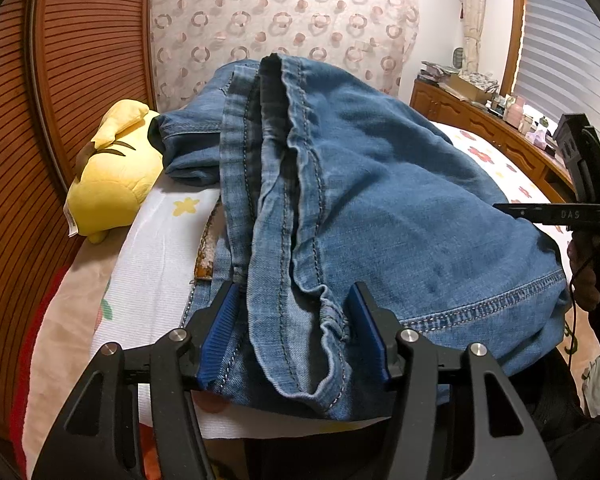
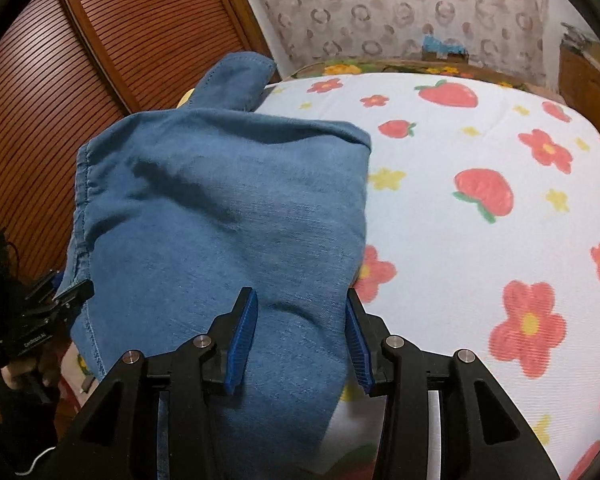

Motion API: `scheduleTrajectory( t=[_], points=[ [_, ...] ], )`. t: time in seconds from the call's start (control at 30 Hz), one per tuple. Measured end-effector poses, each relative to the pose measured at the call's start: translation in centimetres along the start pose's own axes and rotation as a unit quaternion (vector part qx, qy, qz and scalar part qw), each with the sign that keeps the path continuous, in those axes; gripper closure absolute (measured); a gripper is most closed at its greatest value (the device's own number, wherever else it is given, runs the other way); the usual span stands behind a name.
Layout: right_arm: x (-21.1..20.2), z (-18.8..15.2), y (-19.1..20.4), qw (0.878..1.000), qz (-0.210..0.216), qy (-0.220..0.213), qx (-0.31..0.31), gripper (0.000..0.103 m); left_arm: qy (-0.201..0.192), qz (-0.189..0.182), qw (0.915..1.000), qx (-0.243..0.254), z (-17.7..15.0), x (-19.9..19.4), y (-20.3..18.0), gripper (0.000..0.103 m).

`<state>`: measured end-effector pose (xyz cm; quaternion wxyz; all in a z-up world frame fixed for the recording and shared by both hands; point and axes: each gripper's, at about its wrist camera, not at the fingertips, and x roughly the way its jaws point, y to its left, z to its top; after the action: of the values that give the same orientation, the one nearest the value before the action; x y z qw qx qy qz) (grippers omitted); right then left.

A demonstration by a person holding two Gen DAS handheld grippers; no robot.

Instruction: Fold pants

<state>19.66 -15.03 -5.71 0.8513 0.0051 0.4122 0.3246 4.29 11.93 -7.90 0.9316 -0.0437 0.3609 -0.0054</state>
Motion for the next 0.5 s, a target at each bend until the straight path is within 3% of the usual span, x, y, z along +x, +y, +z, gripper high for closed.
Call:
scheduleTrajectory(
  t=[0.23,0.3,0.33,0.37,0.5],
  points=[
    [0.9,0.3,-0.2,1.000,0.020,0.004,0.003,0.059,0.000,0.000,1.0000,0.000,0.0,0.0,0.1,0.044],
    [1.0,0.3,0.1,1.000,0.028,0.011,0.000,0.069,-0.001,0.001,1.0000,0.001,0.0,0.0,0.0,0.044],
    [1.1,0.4,0.3,0.999,0.034,0.014,-0.004,0.083,-0.002,0.001,1.0000,0.001,0.0,-0.1,-0.2,0.044],
    [1.1,0.4,0.6,0.999,0.045,0.015,-0.010,0.089,-0.002,0.001,1.0000,0.001,0.0,-0.1,-0.2,0.044],
    [-1.3,1.1,3.3,0.998,0.047,-0.010,-0.048,0.092,0.001,-0.003,1.0000,-0.008,0.1,-0.4,-0.2,0.044]
  ],
)
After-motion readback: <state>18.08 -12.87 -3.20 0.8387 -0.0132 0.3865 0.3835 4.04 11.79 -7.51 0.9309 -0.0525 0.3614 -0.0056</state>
